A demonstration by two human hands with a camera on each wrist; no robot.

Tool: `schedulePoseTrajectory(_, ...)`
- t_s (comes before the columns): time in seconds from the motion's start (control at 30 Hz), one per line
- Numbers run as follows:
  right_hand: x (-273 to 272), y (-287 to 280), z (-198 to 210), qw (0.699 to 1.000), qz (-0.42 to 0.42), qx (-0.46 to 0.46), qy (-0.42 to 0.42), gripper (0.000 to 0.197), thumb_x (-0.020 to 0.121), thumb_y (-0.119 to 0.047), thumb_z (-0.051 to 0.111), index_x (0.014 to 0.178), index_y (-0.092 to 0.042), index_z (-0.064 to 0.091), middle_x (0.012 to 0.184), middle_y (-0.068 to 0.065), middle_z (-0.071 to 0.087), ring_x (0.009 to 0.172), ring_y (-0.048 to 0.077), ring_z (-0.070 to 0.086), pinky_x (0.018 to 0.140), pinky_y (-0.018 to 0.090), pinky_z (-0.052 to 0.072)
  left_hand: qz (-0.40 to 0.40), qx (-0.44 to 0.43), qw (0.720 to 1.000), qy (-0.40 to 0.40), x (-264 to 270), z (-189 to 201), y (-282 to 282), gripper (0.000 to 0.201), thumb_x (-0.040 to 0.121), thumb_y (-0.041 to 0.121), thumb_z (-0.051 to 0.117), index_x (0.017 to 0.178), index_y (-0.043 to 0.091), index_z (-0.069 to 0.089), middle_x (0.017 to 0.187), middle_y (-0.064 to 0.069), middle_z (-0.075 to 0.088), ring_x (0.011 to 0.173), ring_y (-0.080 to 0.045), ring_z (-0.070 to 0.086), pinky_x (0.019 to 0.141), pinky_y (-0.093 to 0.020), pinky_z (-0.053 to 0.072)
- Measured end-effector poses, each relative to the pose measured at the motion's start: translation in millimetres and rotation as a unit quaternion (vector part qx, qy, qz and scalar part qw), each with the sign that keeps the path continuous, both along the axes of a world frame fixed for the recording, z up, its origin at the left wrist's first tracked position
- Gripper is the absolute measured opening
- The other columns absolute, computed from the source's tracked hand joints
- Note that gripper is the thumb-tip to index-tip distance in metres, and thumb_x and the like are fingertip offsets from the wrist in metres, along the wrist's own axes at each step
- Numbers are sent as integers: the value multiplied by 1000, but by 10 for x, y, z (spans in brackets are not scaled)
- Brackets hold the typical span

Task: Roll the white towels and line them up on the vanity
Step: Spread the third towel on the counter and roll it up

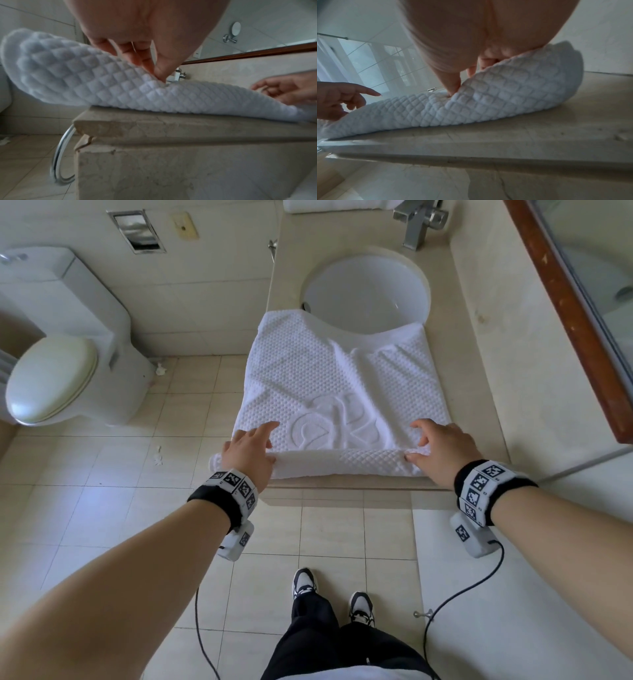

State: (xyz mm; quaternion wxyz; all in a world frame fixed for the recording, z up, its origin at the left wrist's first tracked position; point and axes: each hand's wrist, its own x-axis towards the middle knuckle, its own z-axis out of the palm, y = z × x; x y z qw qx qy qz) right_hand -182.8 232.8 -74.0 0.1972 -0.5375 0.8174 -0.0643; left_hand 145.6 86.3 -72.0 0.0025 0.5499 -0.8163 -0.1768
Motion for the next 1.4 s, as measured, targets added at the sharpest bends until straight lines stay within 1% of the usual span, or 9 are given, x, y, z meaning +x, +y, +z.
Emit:
schedulePoseTrajectory(0.1,118,-51,-1,999,12,-39,-7,47,90,-24,66,134,-29,50,100,-8,61,98,19,55,85,39,50,16,3,1000,27,-2,-105,71,60,96,17,49,148,40,30,104,10,63,96,-19,54,87,-37,45)
schedulePoseTrajectory(0.2,234,-17,-95,998,5,-54,-41,41,93,-11,54,131,-26,52,97,-9,62,92,18,57,81,39,52,34,-9,997,70,57,-193,157,54,100,27,46,151,35,31,107,3,67,97,-19,58,90,-39,48)
schedulePoseTrajectory(0.33,277,131,-182,996,12,-83,-9,43,88,-21,58,131,-23,54,112,-7,67,109,24,53,91,42,47,-6,-8,996,91,137,-201,308,58,98,34,52,152,23,32,128,8,62,126,-18,50,115,-40,33)
schedulePoseTrajectory(0.47,273,234,-239,997,38,-72,5,63,79,-32,69,137,-25,48,125,-8,63,118,21,48,102,40,40,-35,-11,996,82,194,-245,329,74,89,39,68,152,23,33,134,10,58,134,-16,42,121,-36,19)
schedulePoseTrajectory(0.63,286,190,-294,995,36,-86,30,64,80,-30,74,138,-25,49,125,-4,64,118,23,51,102,42,42,-26,-22,996,81,165,-287,309,72,88,33,71,150,24,35,134,8,59,134,-16,44,122,-37,18)
schedulePoseTrajectory(0.83,356,163,-333,993,13,-106,47,56,81,-25,70,134,-24,53,116,-3,68,111,24,56,99,42,44,-15,-9,996,87,146,-312,219,61,93,30,63,148,23,38,131,6,60,131,-20,44,120,-37,23)
schedulePoseTrajectory(0.97,356,116,-309,995,5,-92,42,53,83,-29,70,133,-23,54,112,0,70,107,25,58,97,42,45,-32,-10,997,75,129,-326,77,58,96,35,58,149,24,36,129,4,60,127,-23,47,116,-40,28)
schedulePoseTrajectory(1.23,351,64,-220,997,-33,-71,3,57,85,-40,71,137,-25,52,120,1,67,111,26,56,96,40,44,-56,20,997,55,121,-309,-97,59,97,38,53,150,27,30,133,3,60,127,-25,48,115,-43,26)
schedulePoseTrajectory(1.4,323,124,-199,999,-40,-18,-29,64,85,-53,67,141,-29,47,131,0,63,116,25,59,98,37,47,-61,91,993,45,182,-243,-217,61,97,42,52,150,39,23,135,2,57,121,-32,52,104,-50,42)
